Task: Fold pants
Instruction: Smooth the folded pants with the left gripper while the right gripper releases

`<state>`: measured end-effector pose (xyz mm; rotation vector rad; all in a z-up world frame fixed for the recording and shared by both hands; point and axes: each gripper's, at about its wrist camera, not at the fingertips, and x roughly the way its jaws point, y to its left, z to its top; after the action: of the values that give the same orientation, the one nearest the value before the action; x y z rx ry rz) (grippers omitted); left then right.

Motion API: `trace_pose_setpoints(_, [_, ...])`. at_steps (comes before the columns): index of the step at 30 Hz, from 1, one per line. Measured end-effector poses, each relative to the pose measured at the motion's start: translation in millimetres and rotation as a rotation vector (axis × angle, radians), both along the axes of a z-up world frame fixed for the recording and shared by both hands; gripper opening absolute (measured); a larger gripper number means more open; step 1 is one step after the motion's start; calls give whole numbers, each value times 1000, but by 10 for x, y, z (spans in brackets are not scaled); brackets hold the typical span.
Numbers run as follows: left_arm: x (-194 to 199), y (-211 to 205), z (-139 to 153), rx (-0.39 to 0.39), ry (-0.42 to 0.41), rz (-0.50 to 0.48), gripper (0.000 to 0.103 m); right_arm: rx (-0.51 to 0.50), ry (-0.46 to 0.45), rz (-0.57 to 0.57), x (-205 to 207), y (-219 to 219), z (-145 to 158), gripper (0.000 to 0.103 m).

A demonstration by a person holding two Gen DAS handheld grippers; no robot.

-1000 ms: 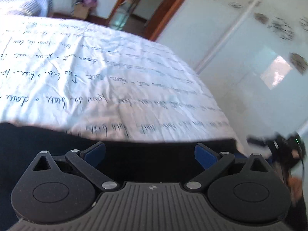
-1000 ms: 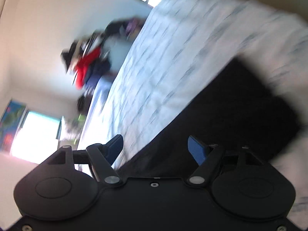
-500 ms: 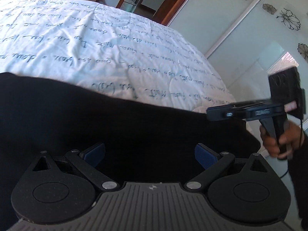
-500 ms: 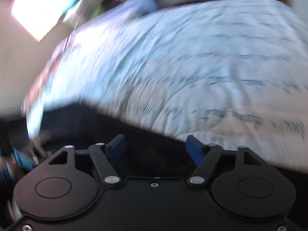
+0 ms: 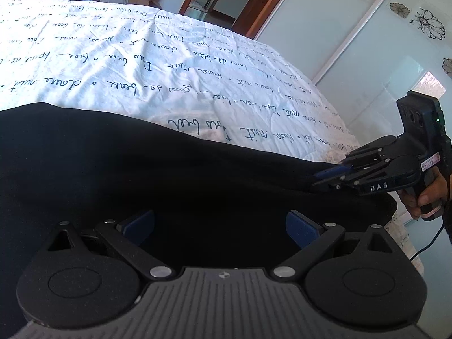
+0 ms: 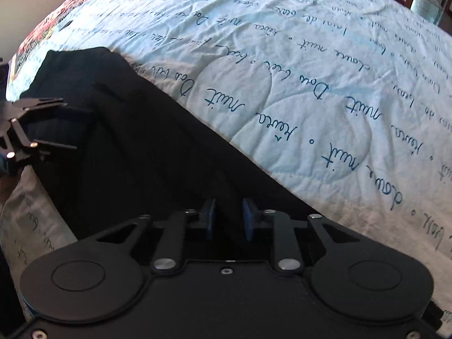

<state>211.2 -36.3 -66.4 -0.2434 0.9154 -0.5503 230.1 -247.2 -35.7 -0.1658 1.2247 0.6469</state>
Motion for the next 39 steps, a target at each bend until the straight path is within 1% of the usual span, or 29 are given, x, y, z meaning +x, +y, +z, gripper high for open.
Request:
trace_pose_setpoints(3, [-4,-10,-24,5,-8,3,100,-3,10,-23,18,19,-85,22])
trace_pose_setpoints(6, [-24,-26,-17,19,-19,-1,100,14,-36,-70,88,-42,18,3])
trace_pose_setpoints(9, [-41,-15,-9,23,-24,-4,100,70,-99,-163,171,-231,180,3])
trace_pose_setpoints(12, [-38,-14,-18,21,-23,-2,100,5,-91,-252,232,-362,3,3])
trace_pose_setpoints(14, [-34,-19,-1,23,-22,-3,100,95,-12,-307,221,-505,-102,4])
trace_pose_setpoints(15, [-29,-14,7,22,-25,-6,100,137,-14,-359,187,-600,-77,5])
trace_pose_setpoints(16, [-20,-4,16,24,-31,-7,100,197,-40,-418,127,-712,-14,9])
trace_pose_setpoints(17, [-3,8,20,29,-37,-1,100,298,-61,-487,45,-850,54,10])
trace_pose_setpoints(18, [23,18,17,36,-39,10,100,427,-59,-541,-53,-974,92,10])
trace_pose_setpoints(19, [53,33,9,38,-36,21,100,542,-27,-563,-147,-1046,83,15])
trace_pose_setpoints(20, [84,45,-9,35,-30,30,100,602,12,-565,-232,-1051,38,23])
trace_pose_setpoints(21, [109,51,-34,34,-30,35,101,623,39,-556,-312,-1028,-18,43])
trace_pose_setpoints(22, [119,48,-63,41,-39,35,101,616,50,-545,-377,-1015,-91,57])
trace_pose_setpoints(23, [110,43,-83,52,-59,33,101,577,46,-554,-412,-1046,-185,56])
trace_pose_setpoints(24, [87,21,-98,65,-84,25,102,514,40,-611,-416,-1161,-300,51])
trace_pose_setpoints(25, [53,-6,-106,88,-107,17,102,555,57,-703,-420,-1388,-425,16])
trace_pose_setpoints(26, [17,-33,-107,113,-126,8,102,637,87,-839,-454,-1665,-524,5])
trace_pose_setpoints(27, [-20,-58,-106,138,-143,1,102,688,68,-973,-540,-1900,-549,6])
trace_pose_setpoints(28, [-49,-82,-105,160,-152,-2,102,715,2,-1061,-655,-2057,-500,9])
trace_pose_setpoints(29, [-78,-94,-103,172,-158,-1,102,719,-60,-1078,-742,-2114,-417,12])
trace_pose_setpoints(30, [-99,-100,-103,178,-163,0,102,727,-93,-1057,-809,-2102,-334,24])
trace_pose_setpoints(31, [-114,-110,-106,186,-166,-1,102,753,-90,-1026,-851,-2058,-298,50])
trace_pose_setpoints(33, [-130,-146,-123,213,-180,-5,102,806,-48,-973,-922,-1933,-314,79])
trace_pose_setpoints(34, [-142,-174,-139,231,-192,-8,102,779,-46,-966,-954,-1896,-339,78])
trace_pose_setpoints(35, [-159,-204,-158,250,-208,-14,102,703,-49,-972,-970,-1886,-388,76])
trace_pose_setpoints(36, [-179,-231,-174,271,-225,-21,102,653,-53,-981,-990,-1922,-451,59])
trace_pose_setpoints(37, [-206,-262,-190,296,-241,-30,103,627,-53,-1019,-1036,-2010,-492,24])
trace_pose_setpoints(38, [-229,-279,-184,311,-247,-33,103,623,-52,-1094,-1128,-2156,-489,15])
trace_pose_setpoints(39, [-240,-286,-163,317,-241,-33,102,662,-62,-1173,-1242,-2326,-486,14])
